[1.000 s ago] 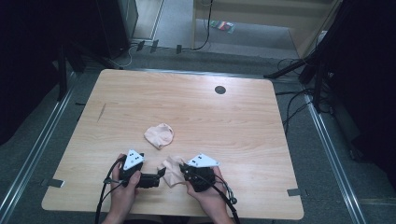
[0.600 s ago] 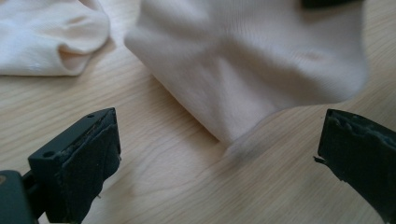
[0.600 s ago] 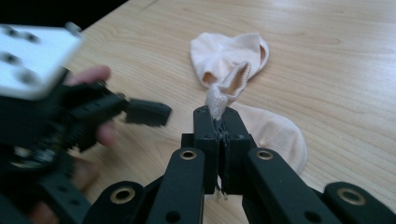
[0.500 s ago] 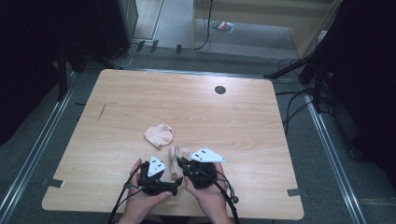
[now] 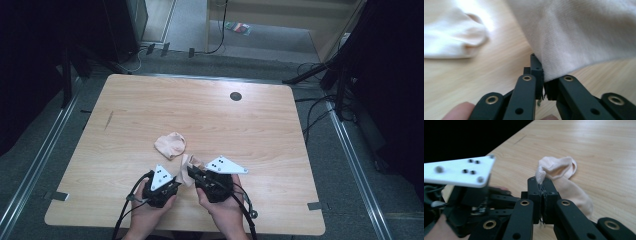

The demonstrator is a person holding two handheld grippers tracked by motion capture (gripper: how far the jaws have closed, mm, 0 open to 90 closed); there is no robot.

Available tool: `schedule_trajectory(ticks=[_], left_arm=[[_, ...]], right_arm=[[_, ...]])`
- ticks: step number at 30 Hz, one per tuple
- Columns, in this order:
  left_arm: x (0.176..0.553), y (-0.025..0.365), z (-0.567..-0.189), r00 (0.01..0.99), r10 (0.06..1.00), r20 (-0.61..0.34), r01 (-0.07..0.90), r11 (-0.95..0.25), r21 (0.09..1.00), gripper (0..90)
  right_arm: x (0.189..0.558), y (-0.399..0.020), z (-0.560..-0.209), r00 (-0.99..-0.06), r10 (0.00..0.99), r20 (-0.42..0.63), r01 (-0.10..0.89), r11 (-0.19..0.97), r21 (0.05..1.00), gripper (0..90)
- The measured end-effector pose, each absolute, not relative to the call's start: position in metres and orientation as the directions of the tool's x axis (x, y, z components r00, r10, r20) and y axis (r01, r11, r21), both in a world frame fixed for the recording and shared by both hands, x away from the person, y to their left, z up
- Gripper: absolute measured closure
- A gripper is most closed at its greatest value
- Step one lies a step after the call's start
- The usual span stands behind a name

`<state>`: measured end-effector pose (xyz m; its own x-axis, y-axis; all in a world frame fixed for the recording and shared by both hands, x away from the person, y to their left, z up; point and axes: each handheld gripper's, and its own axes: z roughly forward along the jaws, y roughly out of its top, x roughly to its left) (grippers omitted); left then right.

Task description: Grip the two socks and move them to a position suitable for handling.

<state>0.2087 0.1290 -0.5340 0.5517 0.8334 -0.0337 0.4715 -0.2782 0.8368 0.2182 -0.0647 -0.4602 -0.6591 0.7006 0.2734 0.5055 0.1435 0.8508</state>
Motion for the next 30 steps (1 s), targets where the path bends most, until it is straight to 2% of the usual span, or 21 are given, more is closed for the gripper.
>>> schedule_trajectory(ticks=[3, 5, 7, 10, 12, 15, 18, 19, 24, 26, 28, 30], left_arm=[[0.195, 0.138, -0.522, 0.464, 0.879, 0.112, 0.419, -0.329, 0.846, 88.4], [0.189, 0.141, -0.516, 0.435, 0.888, 0.149, 0.424, -0.348, 0.836, 88.3], [0.189, 0.139, -0.518, 0.457, 0.877, 0.147, 0.461, -0.375, 0.804, 87.3], [0.19, 0.133, -0.531, 0.496, 0.862, 0.105, 0.498, -0.381, 0.779, 81.7], [0.194, 0.132, -0.538, 0.531, 0.846, 0.041, 0.537, -0.374, 0.757, 69.3], [0.199, 0.135, -0.539, 0.578, 0.814, -0.055, 0.554, -0.342, 0.759, 56.7], [0.204, 0.146, -0.532, 0.614, 0.771, -0.169, 0.56, -0.274, 0.782, 52.3], [0.206, 0.151, -0.529, 0.611, 0.771, -0.18, 0.559, -0.259, 0.788, 51.0], [0.22, 0.18, -0.528, 0.52, 0.829, -0.205, 0.585, -0.171, 0.793, 48.2], [0.229, 0.19, -0.533, 0.46, 0.854, -0.241, 0.62, -0.115, 0.776, 51.0], [0.238, 0.196, -0.537, 0.429, 0.856, -0.289, 0.652, -0.072, 0.755, 53.3], [0.244, 0.195, -0.541, 0.422, 0.849, -0.317, 0.675, -0.061, 0.735, 59.5]], right_arm=[[0.217, -0.064, -0.462, -0.673, 0.697, 0.249, 0.468, 0.141, 0.872, 88.7], [0.217, -0.062, -0.466, -0.678, 0.699, 0.224, 0.453, 0.158, 0.878, 88.6], [0.22, -0.062, -0.473, -0.672, 0.704, 0.229, 0.471, 0.168, 0.866, 88.6], [0.229, -0.066, -0.49, -0.642, 0.731, 0.232, 0.521, 0.194, 0.831, 88.7], [0.235, -0.072, -0.503, -0.611, 0.761, 0.219, 0.554, 0.213, 0.805, 88.7], [0.242, -0.086, -0.516, -0.582, 0.789, 0.196, 0.583, 0.237, 0.777, 88.7], [0.246, -0.098, -0.519, -0.571, 0.8, 0.185, 0.596, 0.248, 0.764, 88.6], [0.248, -0.102, -0.52, -0.57, 0.802, 0.179, 0.601, 0.258, 0.757, 88.6], [0.252, -0.111, -0.52, -0.557, 0.812, 0.177, 0.618, 0.263, 0.74, 88.5], [0.252, -0.112, -0.521, -0.56, 0.809, 0.176, 0.616, 0.265, 0.742, 88.4], [0.252, -0.111, -0.522, -0.564, 0.807, 0.172, 0.614, 0.271, 0.741, 88.3], [0.252, -0.11, -0.524, -0.565, 0.806, 0.177, 0.618, 0.271, 0.738, 88.2]])
